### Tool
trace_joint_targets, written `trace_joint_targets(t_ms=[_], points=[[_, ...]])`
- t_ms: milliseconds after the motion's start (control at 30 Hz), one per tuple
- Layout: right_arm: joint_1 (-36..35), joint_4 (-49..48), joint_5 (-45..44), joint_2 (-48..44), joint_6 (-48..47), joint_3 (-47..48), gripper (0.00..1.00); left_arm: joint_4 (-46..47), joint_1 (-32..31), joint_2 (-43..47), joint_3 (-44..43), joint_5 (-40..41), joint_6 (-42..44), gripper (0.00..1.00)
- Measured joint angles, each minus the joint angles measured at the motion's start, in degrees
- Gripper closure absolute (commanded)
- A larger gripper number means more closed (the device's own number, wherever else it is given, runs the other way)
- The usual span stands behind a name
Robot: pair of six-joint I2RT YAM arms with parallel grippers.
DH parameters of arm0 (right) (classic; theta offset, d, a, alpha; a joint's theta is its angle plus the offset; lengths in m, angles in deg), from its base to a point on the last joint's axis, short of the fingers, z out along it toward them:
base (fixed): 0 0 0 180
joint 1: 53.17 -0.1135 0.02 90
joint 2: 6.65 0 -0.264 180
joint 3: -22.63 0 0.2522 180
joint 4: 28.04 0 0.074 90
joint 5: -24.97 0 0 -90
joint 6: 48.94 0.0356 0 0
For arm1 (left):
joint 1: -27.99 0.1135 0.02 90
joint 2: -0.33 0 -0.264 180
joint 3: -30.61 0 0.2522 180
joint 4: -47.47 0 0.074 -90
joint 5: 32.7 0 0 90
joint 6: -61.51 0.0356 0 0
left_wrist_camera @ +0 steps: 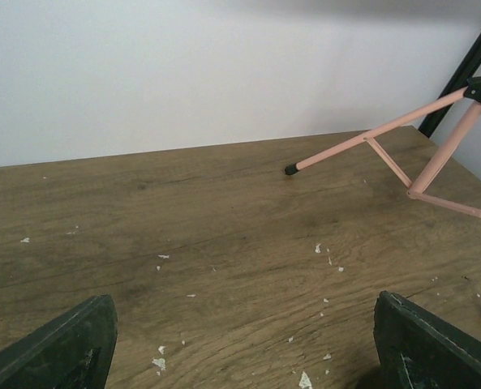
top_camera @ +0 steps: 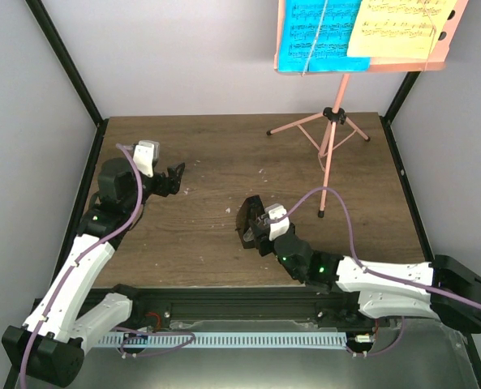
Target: Pack up the instrument practice props
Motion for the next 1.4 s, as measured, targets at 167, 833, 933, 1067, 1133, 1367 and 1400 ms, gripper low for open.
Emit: trace_joint_targets(t_ms=[167, 833, 933, 1067, 1133, 1367, 1400], points=[[-0.3, -0.1, -2.0, 0.5, 1.2, 0.1, 0.62, 0.0, 0.0, 0.0, 0.2, -0.4, 0.0, 0.13], [-0.6, -0.6, -4.5, 3.1, 2.4, 1.2, 0.61, 0.0, 0.0, 0.0, 0.3, -0.8, 0.0, 0.13], [-0.6, -0.6, -4.7, 3.6, 2.5, 1.5, 0.62, 0.0, 0.0, 0.0, 0.3, -0.8, 0.0, 0.13], [-0.7, -0.9, -5.0, 4.2, 2.5, 1.7, 0.61, 0.0, 0.0, 0.0, 0.3, -0.9, 0.0, 0.13], [-0.7, -0.9, -5.4, 4.9, 2.6, 2.2, 0.61, 0.0, 0.0, 0.0, 0.3, -0.9, 0.0, 0.13], [-1.0, -1.1, -6.5, 7.0, 2.7, 3.3, 0.61, 0.0, 0.0, 0.0, 0.3, -0.9, 0.0, 0.13], [-1.0, -1.2, -6.6, 7.3, 2.7, 3.5, 0.61, 0.0, 0.0, 0.0, 0.3, -0.9, 0.0, 0.13]])
